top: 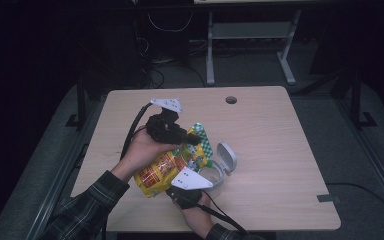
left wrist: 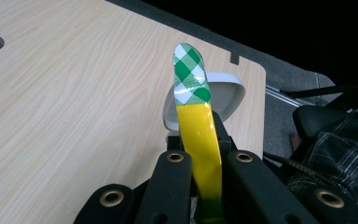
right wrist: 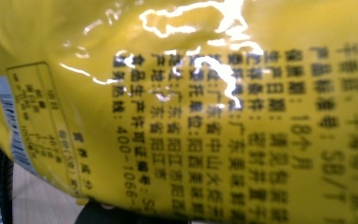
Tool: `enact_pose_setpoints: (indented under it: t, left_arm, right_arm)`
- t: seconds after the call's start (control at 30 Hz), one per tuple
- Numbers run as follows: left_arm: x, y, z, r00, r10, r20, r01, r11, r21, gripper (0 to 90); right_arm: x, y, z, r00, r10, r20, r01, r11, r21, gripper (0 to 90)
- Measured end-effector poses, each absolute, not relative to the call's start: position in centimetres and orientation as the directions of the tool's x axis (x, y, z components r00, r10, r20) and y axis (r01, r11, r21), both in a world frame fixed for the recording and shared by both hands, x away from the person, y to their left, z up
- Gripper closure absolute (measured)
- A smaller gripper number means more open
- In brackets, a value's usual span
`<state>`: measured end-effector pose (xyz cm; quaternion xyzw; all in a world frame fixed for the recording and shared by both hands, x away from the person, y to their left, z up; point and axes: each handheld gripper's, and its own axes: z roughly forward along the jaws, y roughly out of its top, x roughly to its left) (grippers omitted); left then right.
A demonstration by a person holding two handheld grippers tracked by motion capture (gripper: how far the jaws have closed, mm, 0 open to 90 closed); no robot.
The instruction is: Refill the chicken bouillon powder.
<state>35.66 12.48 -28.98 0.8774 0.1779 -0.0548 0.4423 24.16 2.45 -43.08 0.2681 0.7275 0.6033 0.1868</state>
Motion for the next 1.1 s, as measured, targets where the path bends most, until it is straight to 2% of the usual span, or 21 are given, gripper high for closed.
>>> enact_pose_setpoints:
  t: [0.4, 1.1]
  left_arm:
    - [35.5, 11.8, -28.8, 0.942, 0.242, -0.234, 0.335, -0.597, 0.729, 89.9]
    - [35.9, 10.5, -29.0, 0.943, 0.264, -0.204, 0.33, -0.65, 0.685, 89.8]
  right_arm:
    - [23.8, 2.5, -43.0, -0.793, 0.607, 0.05, 0.152, 0.118, 0.981, 89.7]
    - [23.6, 2.4, -42.9, -0.797, 0.601, 0.062, 0.151, 0.1, 0.983, 89.7]
